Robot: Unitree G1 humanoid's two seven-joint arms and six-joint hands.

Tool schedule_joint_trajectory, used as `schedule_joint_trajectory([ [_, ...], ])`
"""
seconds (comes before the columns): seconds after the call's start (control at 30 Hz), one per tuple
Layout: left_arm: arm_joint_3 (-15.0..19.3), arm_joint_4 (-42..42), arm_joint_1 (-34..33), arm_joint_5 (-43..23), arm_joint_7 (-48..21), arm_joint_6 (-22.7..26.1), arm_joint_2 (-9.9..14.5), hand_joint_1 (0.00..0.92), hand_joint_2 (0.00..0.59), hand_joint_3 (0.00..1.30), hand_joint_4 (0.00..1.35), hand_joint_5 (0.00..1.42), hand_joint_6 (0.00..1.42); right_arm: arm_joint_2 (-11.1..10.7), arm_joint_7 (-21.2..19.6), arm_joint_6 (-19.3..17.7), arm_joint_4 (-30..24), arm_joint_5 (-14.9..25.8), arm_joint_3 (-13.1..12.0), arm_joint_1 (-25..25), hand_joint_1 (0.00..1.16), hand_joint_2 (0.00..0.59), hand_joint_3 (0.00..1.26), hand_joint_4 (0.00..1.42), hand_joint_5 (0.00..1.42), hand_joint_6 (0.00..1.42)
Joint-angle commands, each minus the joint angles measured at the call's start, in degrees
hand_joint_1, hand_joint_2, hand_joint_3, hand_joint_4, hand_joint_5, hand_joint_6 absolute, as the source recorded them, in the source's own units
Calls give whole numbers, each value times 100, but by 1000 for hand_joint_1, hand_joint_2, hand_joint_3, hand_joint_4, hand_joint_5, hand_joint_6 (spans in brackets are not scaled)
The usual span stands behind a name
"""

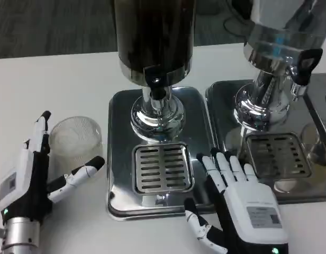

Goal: Grasp the cup under the faucet to collect the drink, then remove the cup.

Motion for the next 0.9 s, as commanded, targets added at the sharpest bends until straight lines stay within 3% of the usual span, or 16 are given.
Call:
schedule_joint_trajectory([
  [0.03,-38,207,-137,-58,124,-139,-43,232,32,0,0,243,100,45,-19,0,20,92,-9,-31,248,422,101,0,0,0],
  [0.13,-58,317,-233,-78,18,-176,-23,239,36,0,0,239,105,81,-41,23,13,183,-90,-54,239,423,89,0,0,0],
  [0.43,-70,599,-295,-164,2,-365,26,238,40,0,35,281,139,105,-19,89,-75,172,-27,119,232,424,84,0,0,0],
  [0.9,-197,865,-449,-180,354,-551,-84,289,68,193,296,521,420,-41,181,34,-94,202,-3,29,227,424,84,0,0,22],
])
